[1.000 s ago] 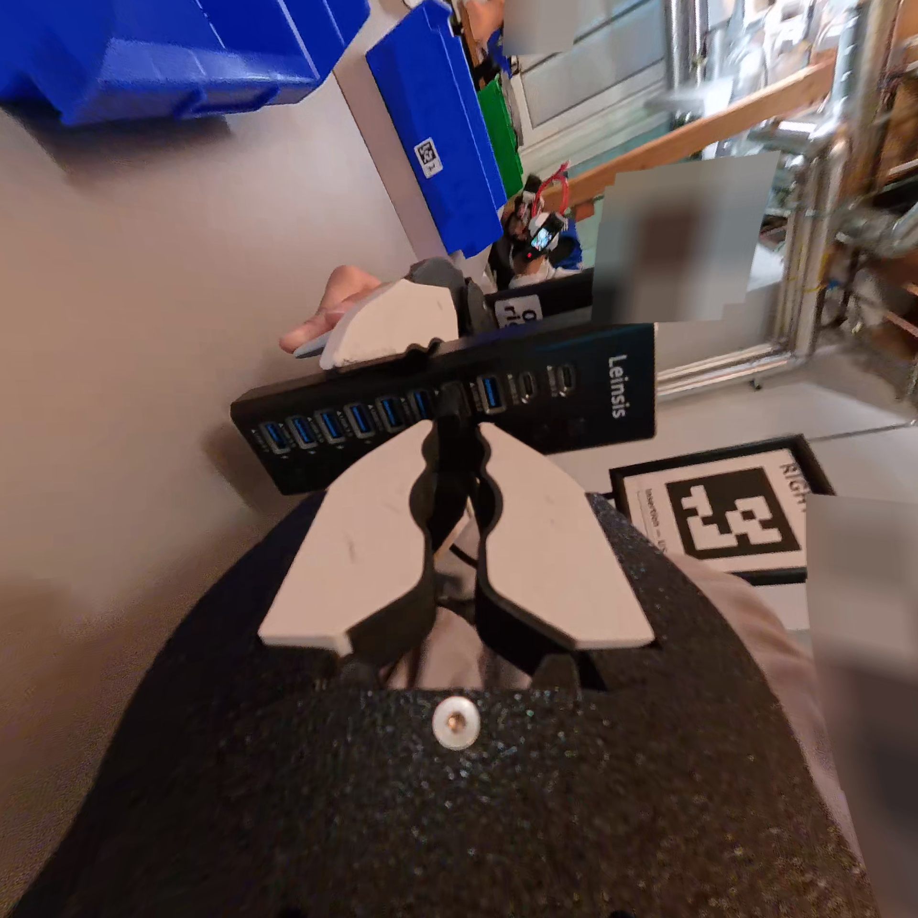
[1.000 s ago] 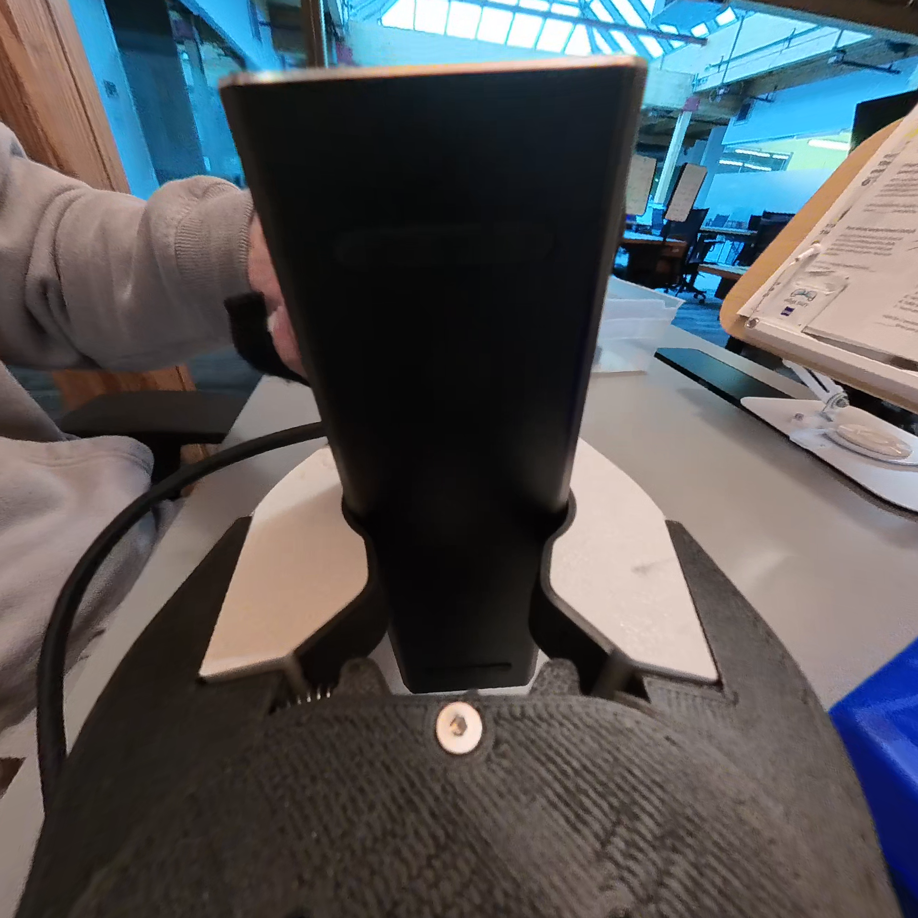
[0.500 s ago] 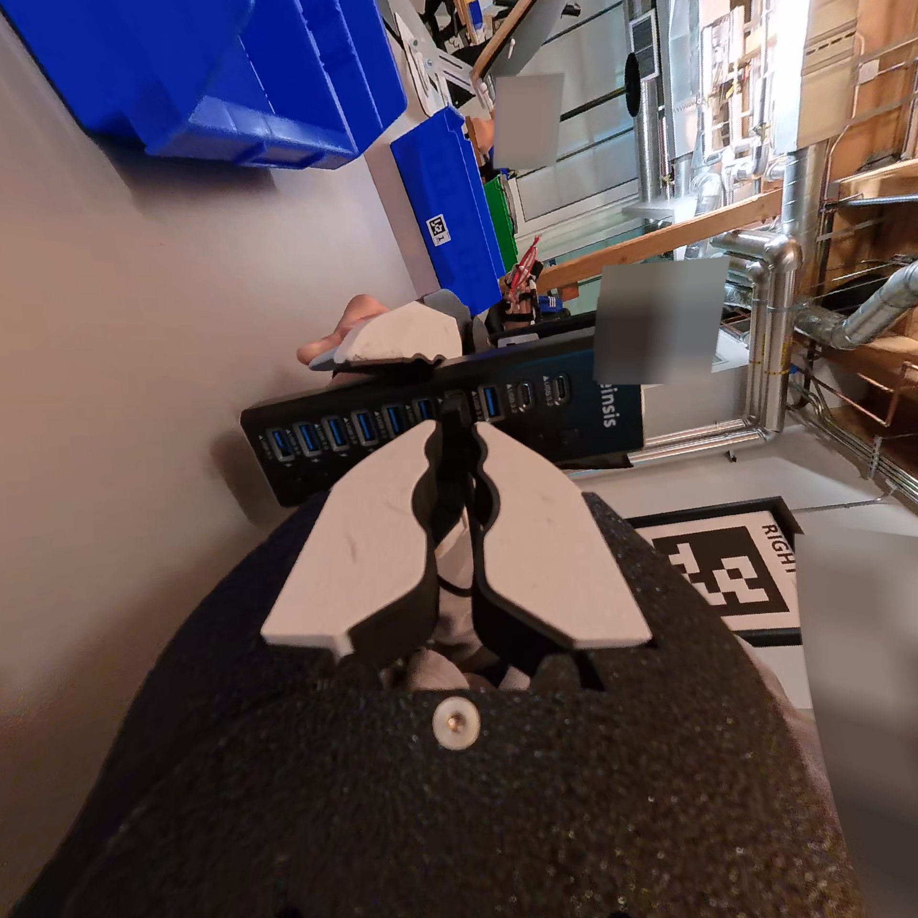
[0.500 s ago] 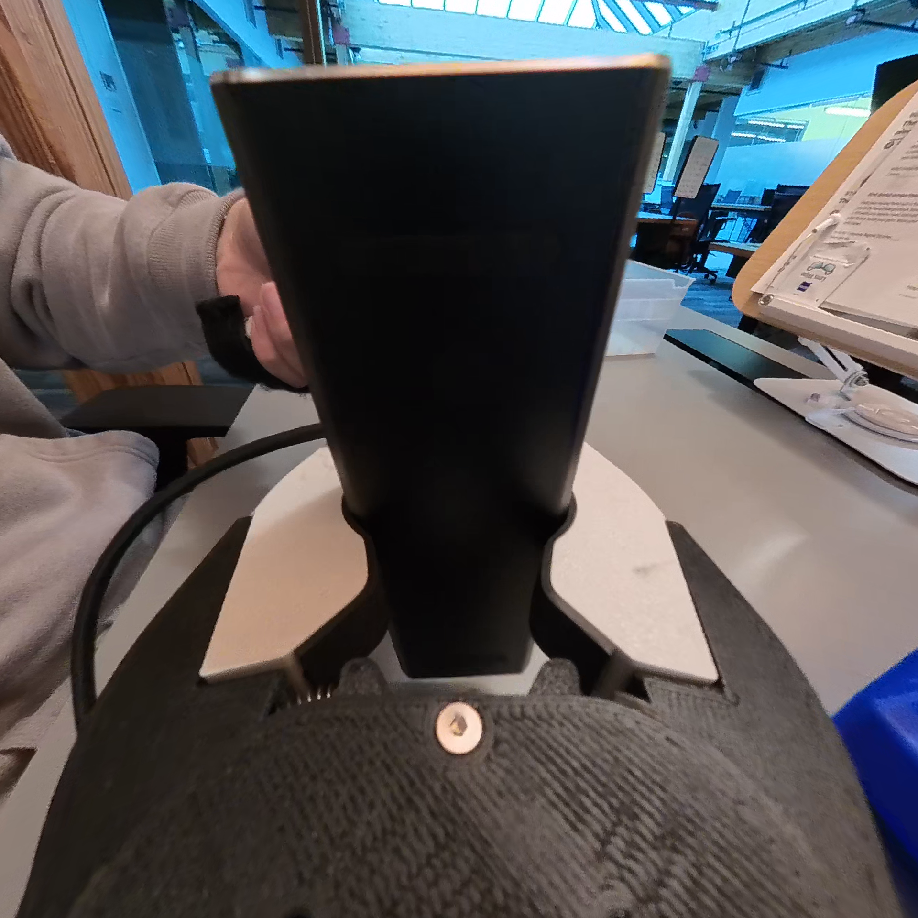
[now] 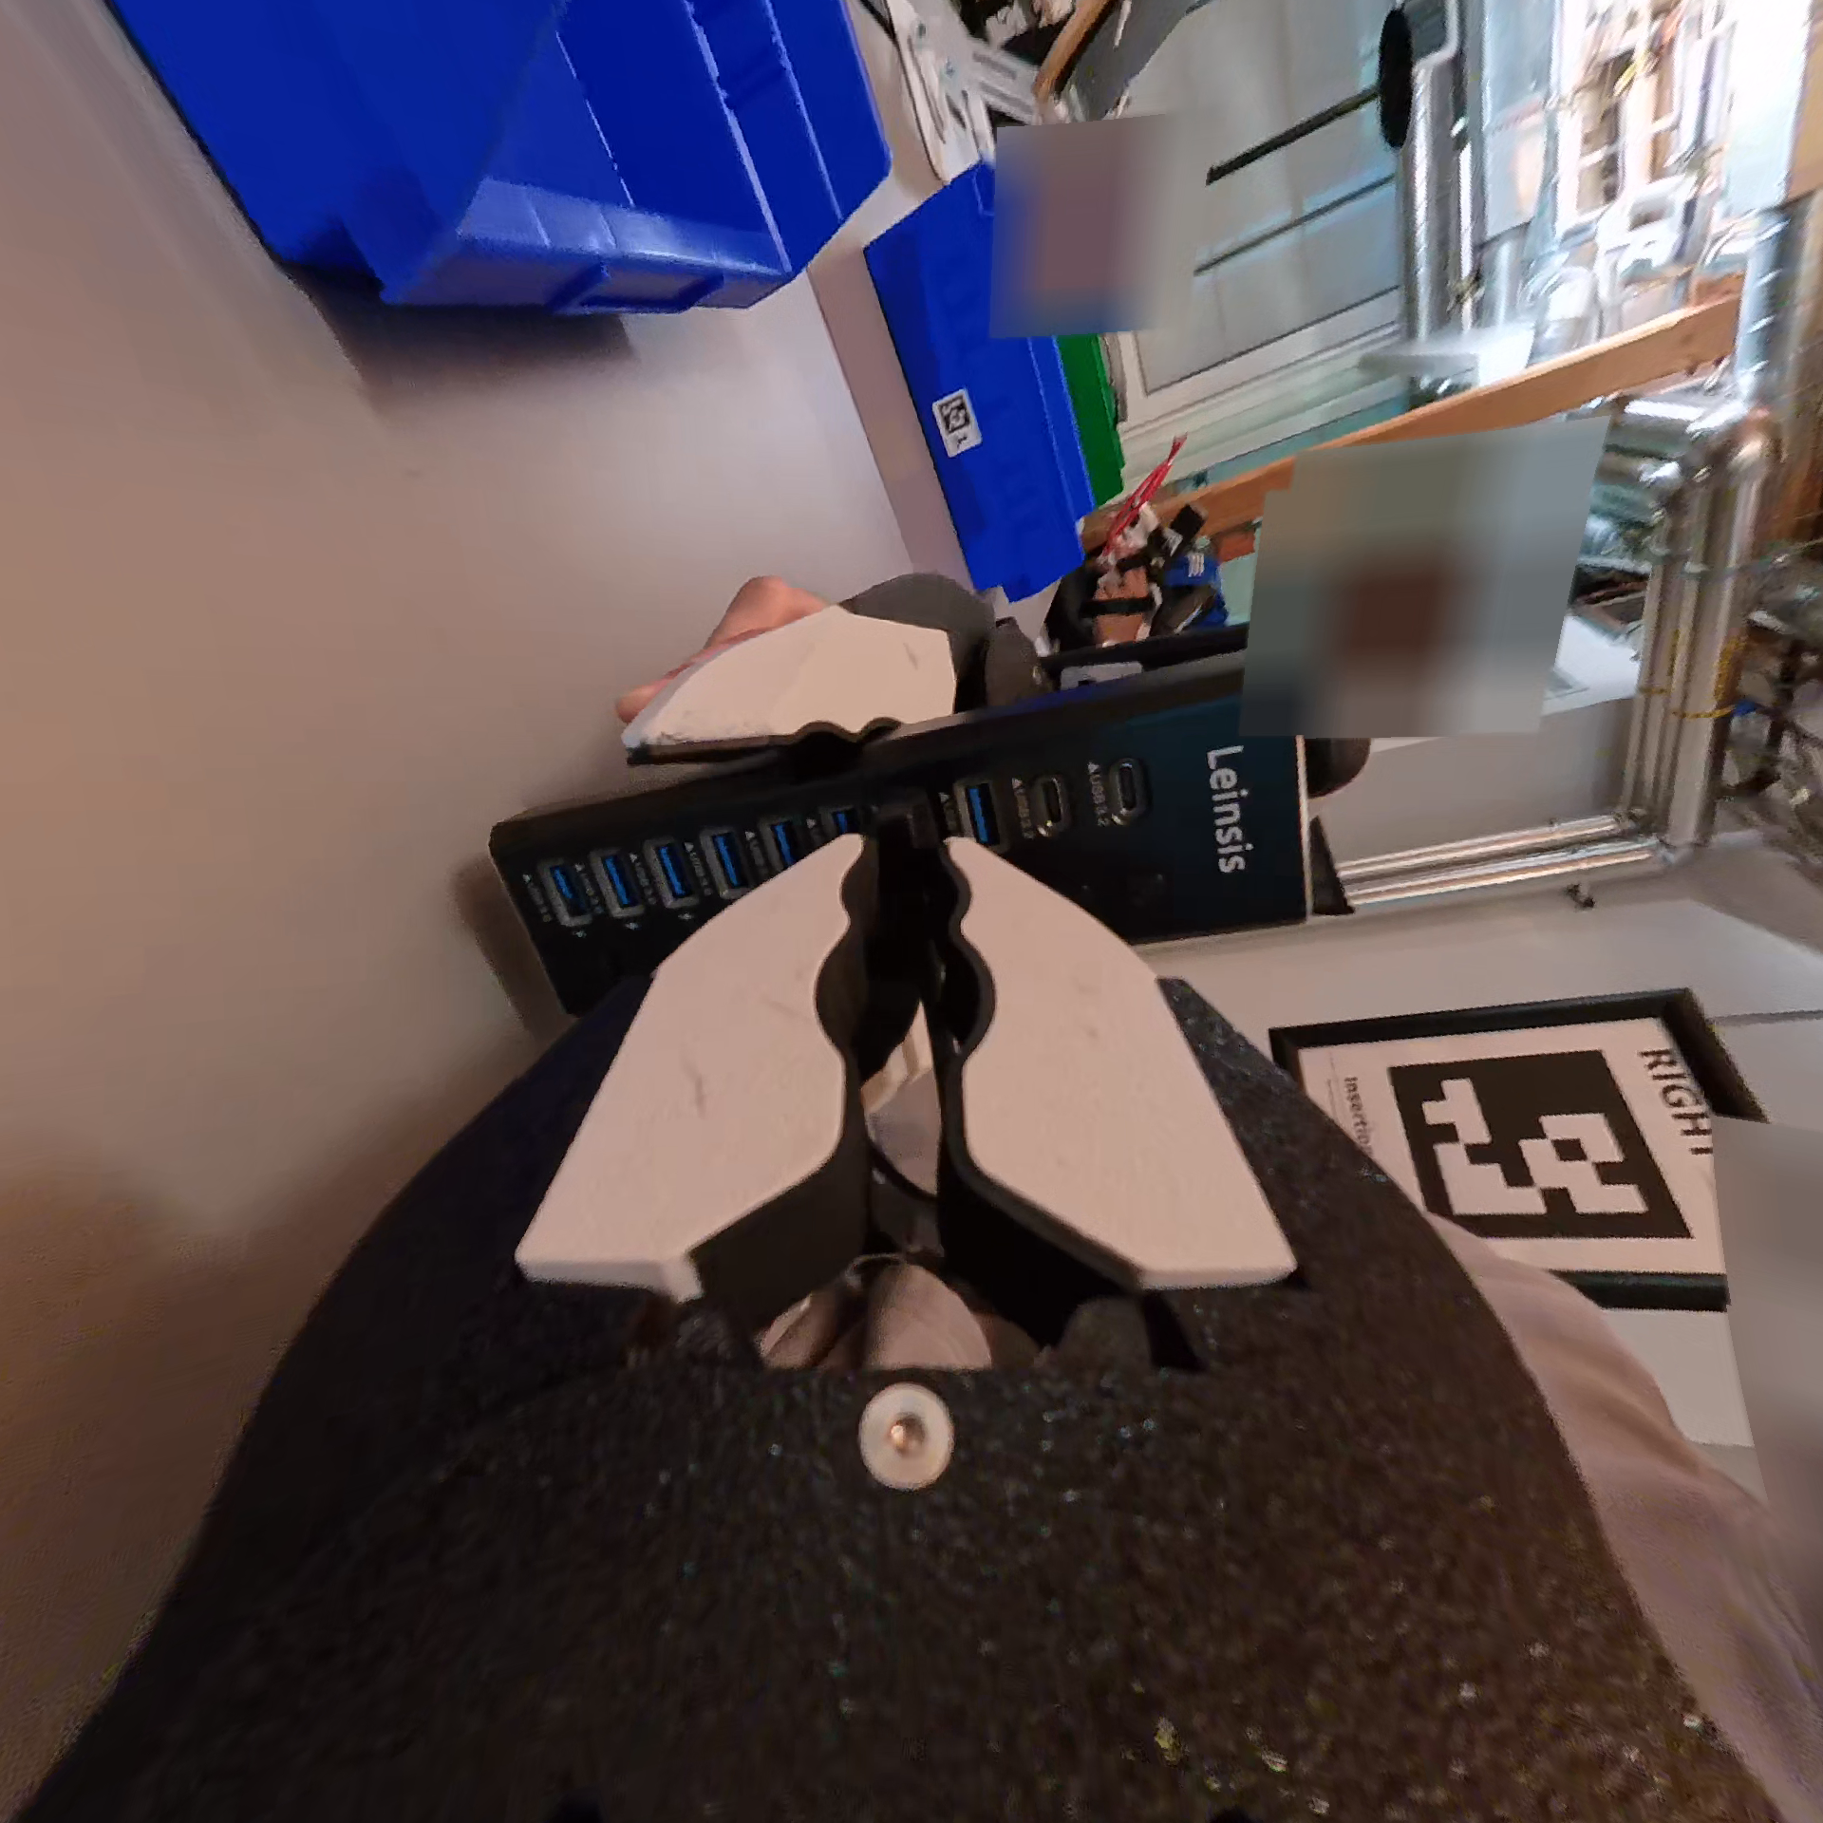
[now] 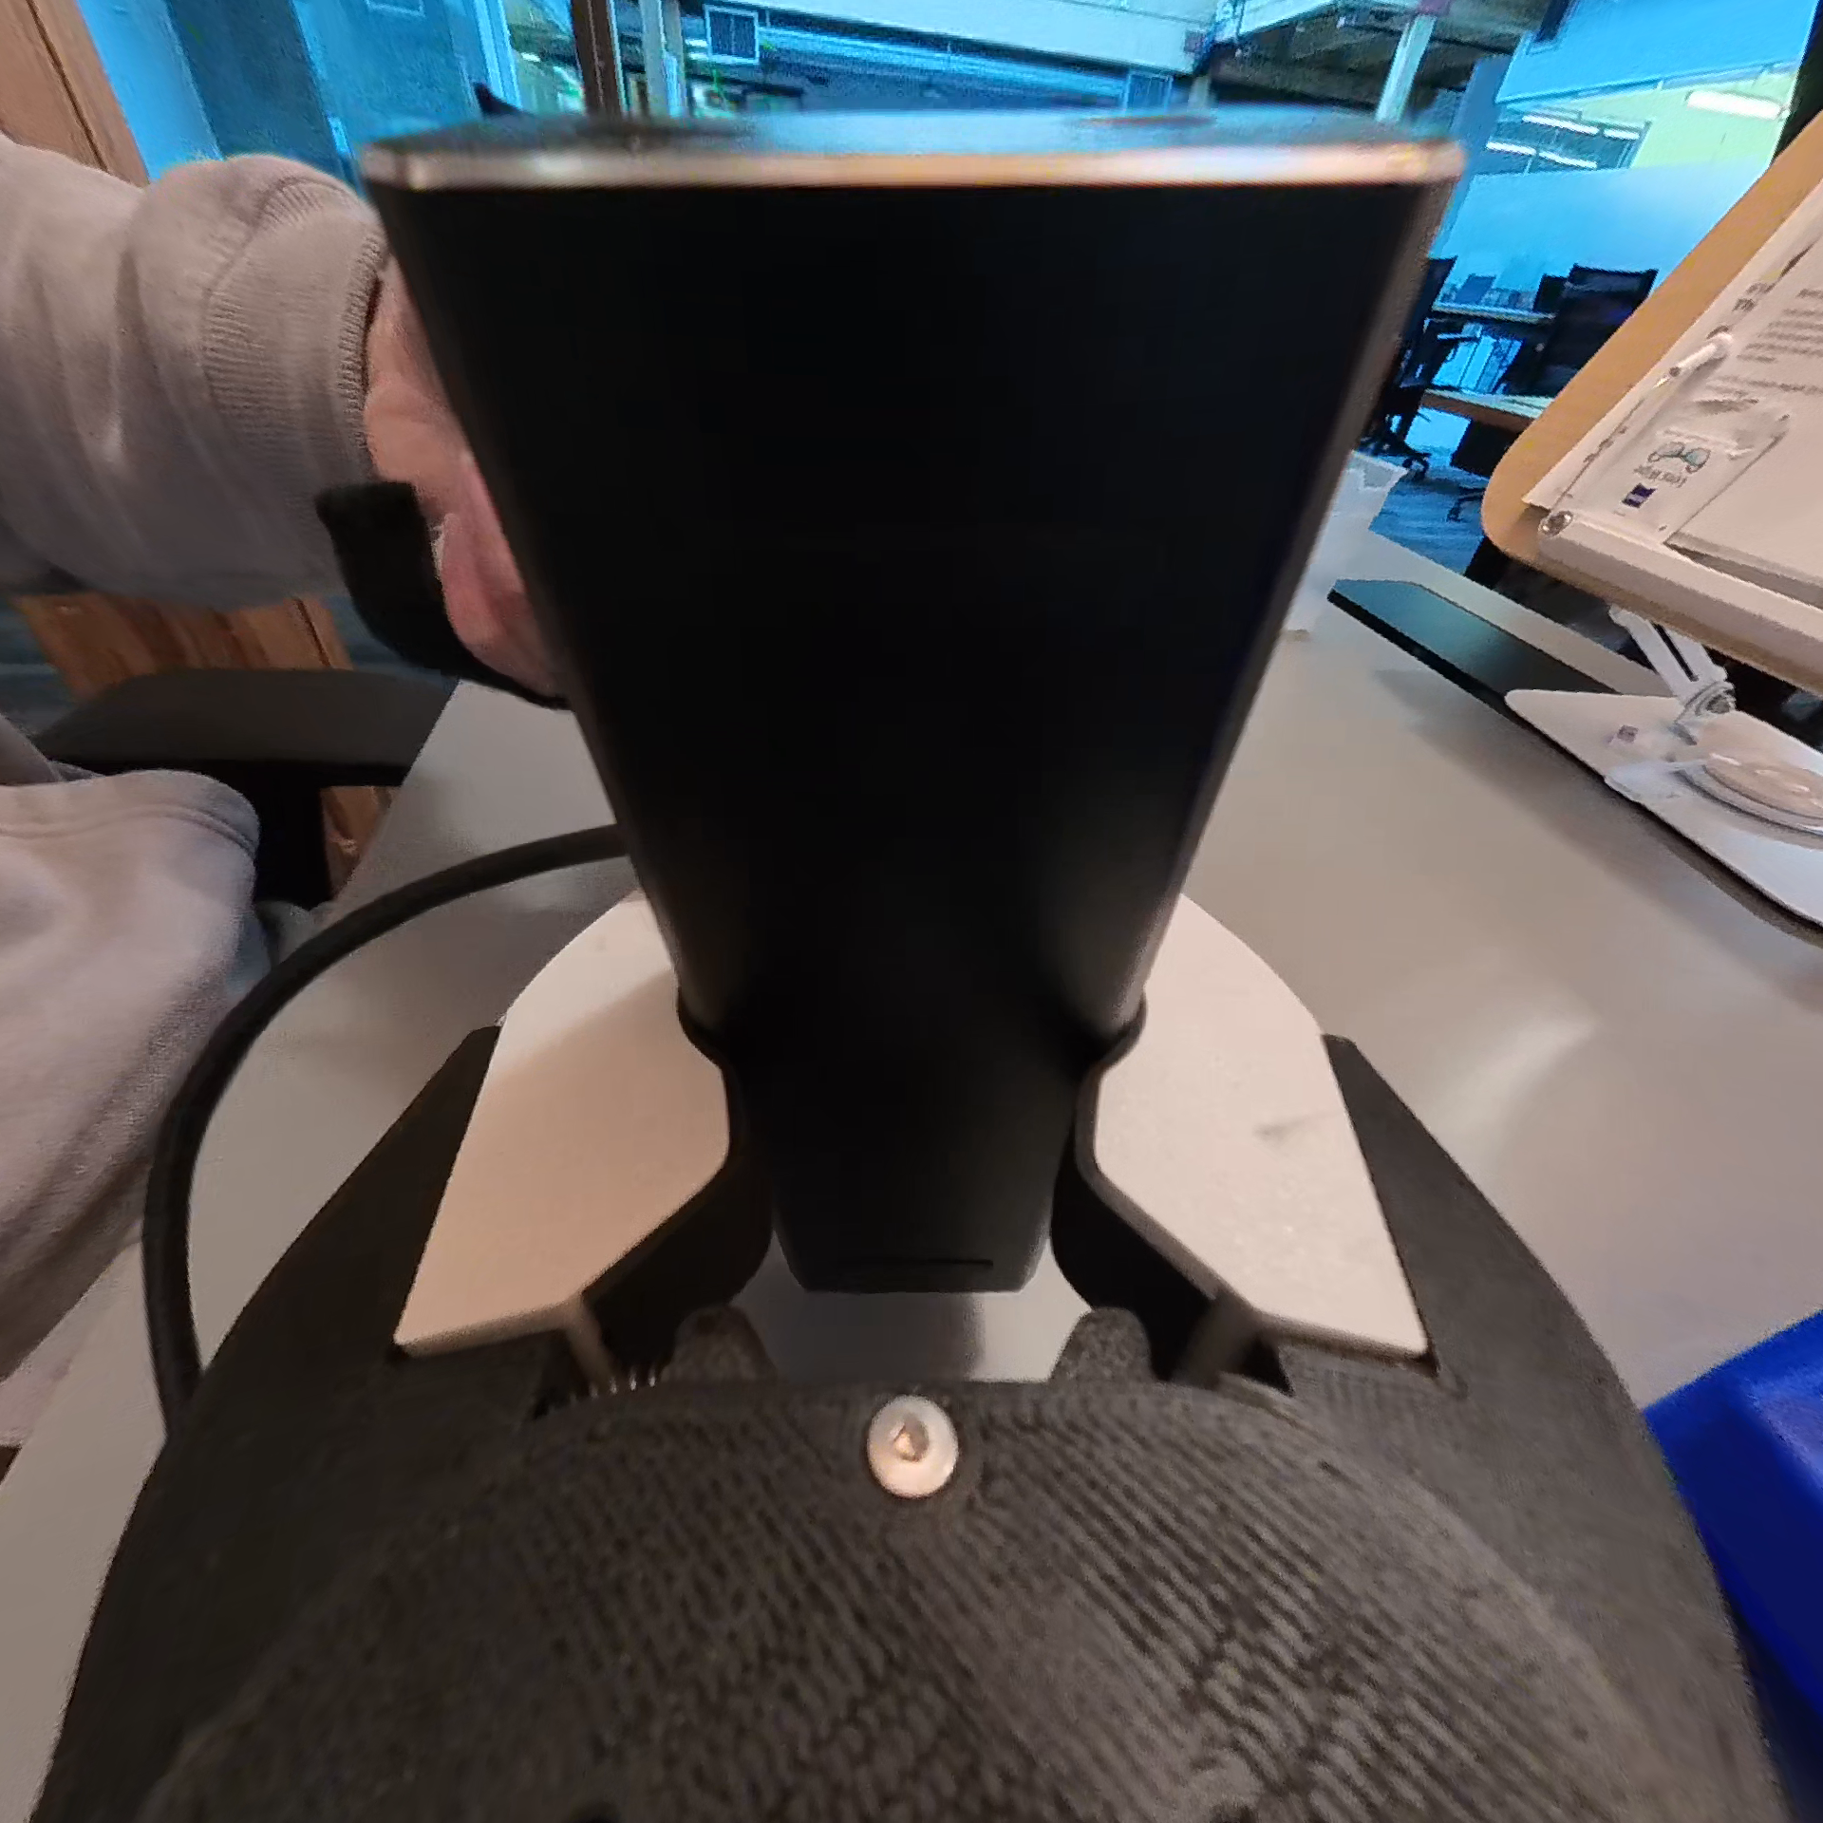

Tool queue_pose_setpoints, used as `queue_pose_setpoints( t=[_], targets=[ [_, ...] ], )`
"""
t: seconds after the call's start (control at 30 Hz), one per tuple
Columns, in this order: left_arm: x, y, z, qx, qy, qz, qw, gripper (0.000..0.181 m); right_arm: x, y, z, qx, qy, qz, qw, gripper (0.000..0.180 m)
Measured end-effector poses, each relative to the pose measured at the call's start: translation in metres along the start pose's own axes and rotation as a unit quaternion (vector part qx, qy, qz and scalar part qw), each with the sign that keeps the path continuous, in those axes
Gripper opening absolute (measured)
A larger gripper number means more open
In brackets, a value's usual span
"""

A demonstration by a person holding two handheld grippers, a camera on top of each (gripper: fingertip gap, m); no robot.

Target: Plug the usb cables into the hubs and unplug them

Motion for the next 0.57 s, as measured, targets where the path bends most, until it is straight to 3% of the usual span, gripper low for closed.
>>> queue_pose_setpoints(
  t=[0.2,0.33,0.43,0.57],
  targets=[
    [-0.004,-0.003,0.000,-0.013,0.000,0.035,0.999,0.010,0.002,0.000,-0.008,-0.021,-0.002,-0.010,1.000,0.073],
    [-0.009,-0.030,-0.015,-0.063,0.155,-0.011,0.986,0.009,-0.003,-0.008,-0.009,-0.027,0.006,0.004,1.000,0.073],
    [-0.004,-0.079,-0.035,-0.104,0.281,-0.110,0.948,0.016,-0.013,-0.019,-0.011,-0.056,0.043,0.013,0.997,0.073],
    [0.018,-0.185,-0.071,-0.146,0.393,-0.313,0.852,0.034,-0.019,-0.027,-0.016,-0.085,0.059,0.021,0.994,0.073]
  ],
)
Point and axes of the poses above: each gripper's, where its closed fingertips meet, y out along the fingers, z out of its underside, x = y × z across the jaws, the point moved 1 cm from there along -y, back along the fingers, and after that the axes turned 3 degrees about y, right-handed, at the moved point
